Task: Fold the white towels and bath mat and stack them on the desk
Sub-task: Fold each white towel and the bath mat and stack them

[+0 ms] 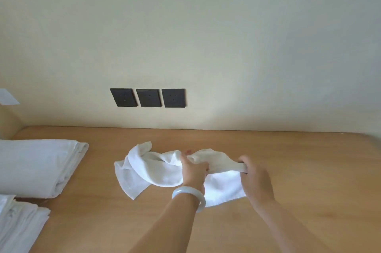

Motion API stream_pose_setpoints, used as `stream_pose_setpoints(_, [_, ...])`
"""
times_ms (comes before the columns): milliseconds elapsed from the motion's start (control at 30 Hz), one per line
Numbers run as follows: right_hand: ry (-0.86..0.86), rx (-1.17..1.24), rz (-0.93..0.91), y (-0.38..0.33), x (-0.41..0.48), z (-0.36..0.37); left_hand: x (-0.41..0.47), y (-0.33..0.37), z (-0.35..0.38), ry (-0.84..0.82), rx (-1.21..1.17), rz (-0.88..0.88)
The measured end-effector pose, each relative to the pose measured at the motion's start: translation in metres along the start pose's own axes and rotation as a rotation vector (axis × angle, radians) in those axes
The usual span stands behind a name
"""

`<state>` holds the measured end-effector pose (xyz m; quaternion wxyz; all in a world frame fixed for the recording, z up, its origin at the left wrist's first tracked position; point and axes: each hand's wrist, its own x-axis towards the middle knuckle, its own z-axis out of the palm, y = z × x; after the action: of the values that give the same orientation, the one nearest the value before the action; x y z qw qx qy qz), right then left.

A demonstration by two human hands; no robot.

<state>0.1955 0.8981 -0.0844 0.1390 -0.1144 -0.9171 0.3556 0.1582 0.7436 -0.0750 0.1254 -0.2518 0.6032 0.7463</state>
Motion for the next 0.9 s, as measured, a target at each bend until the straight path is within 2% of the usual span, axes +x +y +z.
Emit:
stream_pose_setpoints(67, [0.05,-0.205,-0.268,0.03,0.005,-0.024,-0.003,-0.008,0.006,-0.036,0.087,-0.04])
stream_pose_setpoints(100, [-0.012,-0.275,-0.29,0.049,0.004,-0.029,-0.005,-0.016,0.009,-0.084,0.175,-0.082])
stream_pose_setpoints(200, [-0.334,-0.446,-0.196,0.107,-0.01,-0.022,-0.022,-0.044,0.009,-0.295,0.639,-0.27])
stream_pose_setpoints(233, [-0.408,-0.496,-0.151,0.121,-0.017,-0.018,-0.027,-0.051,0.007,-0.352,0.764,-0.336])
stream_pose_setpoints(267, [-0.423,-0.499,-0.091,0.132,-0.024,-0.016,-0.03,-0.056,0.005,-0.376,0.907,-0.327])
stream_pose_setpoints(333, [-0.313,-0.403,0.012,0.139,-0.035,-0.015,-0.029,-0.057,0.003,-0.327,1.297,-0.055])
stream_pose_setpoints(367, [-0.254,-0.356,0.074,0.139,-0.039,-0.015,-0.025,-0.056,0.002,-0.227,1.447,0.132])
stream_pose_setpoints(433, [-0.275,-0.318,0.169,0.138,-0.045,-0.015,-0.012,-0.053,-0.001,-0.109,1.651,0.45])
stream_pose_setpoints(500, [-0.397,-0.336,0.097,0.141,-0.048,-0.012,0.005,-0.051,-0.006,-0.2,1.892,0.583])
stream_pose_setpoints(567, [-0.441,-0.395,0.026,0.144,-0.048,-0.012,0.018,-0.047,-0.015,-0.259,2.093,0.56])
stream_pose_setpoints(633, [-0.426,-0.454,0.037,0.148,-0.046,-0.019,0.021,-0.045,-0.029,-0.247,2.17,0.505])
stream_pose_setpoints(700, [-0.389,-0.426,0.111,0.158,-0.044,-0.025,0.018,-0.05,-0.046,-0.22,2.12,0.433])
stream_pose_setpoints(733, [-0.38,-0.411,0.164,0.161,-0.044,-0.026,0.015,-0.053,-0.055,-0.186,2.096,0.332])
stream_pose_setpoints(767, [-0.371,-0.378,0.207,0.163,-0.043,-0.025,0.015,-0.054,-0.063,-0.138,2.015,0.252])
stream_pose_setpoints(867, [-0.242,-0.019,0.539,0.162,-0.033,-0.017,0.015,-0.048,-0.08,-0.048,1.698,0.074])
stream_pose_setpoints(900, [-0.229,-0.031,0.53,0.156,-0.031,-0.015,0.012,-0.043,-0.082,-0.014,1.639,0.023])
